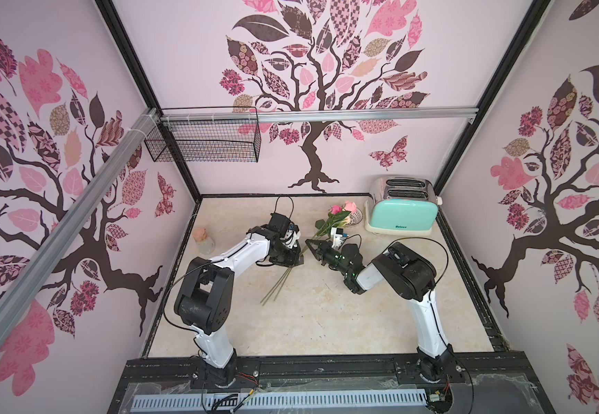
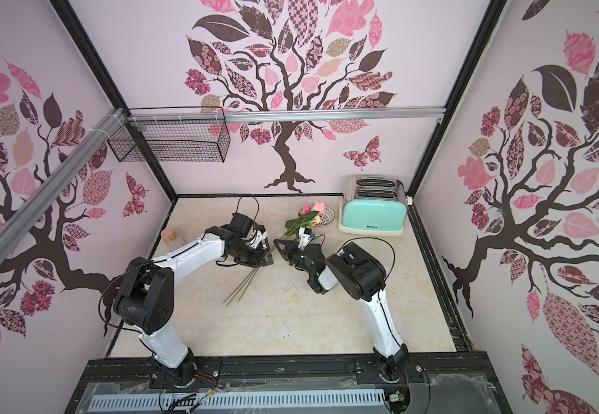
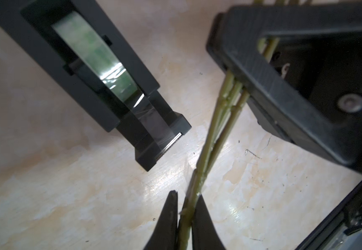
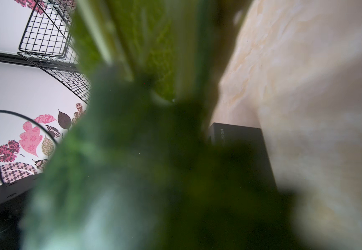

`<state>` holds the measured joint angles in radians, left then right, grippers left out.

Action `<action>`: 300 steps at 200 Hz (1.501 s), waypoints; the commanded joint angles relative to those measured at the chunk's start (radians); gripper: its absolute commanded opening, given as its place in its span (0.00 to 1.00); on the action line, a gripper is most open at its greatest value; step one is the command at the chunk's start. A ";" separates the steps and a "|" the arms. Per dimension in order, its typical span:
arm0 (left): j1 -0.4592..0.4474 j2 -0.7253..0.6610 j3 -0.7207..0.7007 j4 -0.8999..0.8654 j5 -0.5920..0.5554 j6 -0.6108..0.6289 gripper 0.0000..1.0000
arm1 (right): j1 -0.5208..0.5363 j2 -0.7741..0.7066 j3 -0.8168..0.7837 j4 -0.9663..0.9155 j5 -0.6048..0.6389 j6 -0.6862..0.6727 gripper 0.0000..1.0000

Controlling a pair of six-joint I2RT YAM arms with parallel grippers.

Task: Wrap bouquets with tape
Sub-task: Wrap the tape around the bouquet.

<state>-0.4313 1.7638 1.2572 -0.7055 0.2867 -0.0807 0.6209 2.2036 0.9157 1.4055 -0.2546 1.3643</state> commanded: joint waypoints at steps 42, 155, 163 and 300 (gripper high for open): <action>-0.014 -0.018 0.014 -0.055 -0.162 0.025 0.00 | -0.001 -0.025 0.014 0.077 0.023 0.006 0.00; -0.059 -0.044 0.009 0.002 -0.212 0.161 0.00 | 0.007 -0.148 0.013 -0.317 -0.077 0.053 0.48; -0.067 -0.046 0.010 0.007 -0.225 0.172 0.00 | 0.009 -0.157 0.022 -0.367 -0.086 0.049 0.48; -0.156 -0.044 -0.001 0.043 -0.387 0.286 0.00 | 0.013 -0.158 0.156 -0.631 -0.173 0.061 0.24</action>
<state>-0.5716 1.7473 1.2621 -0.6994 -0.0803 0.1673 0.6281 2.0651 1.0283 0.8295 -0.3828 1.4151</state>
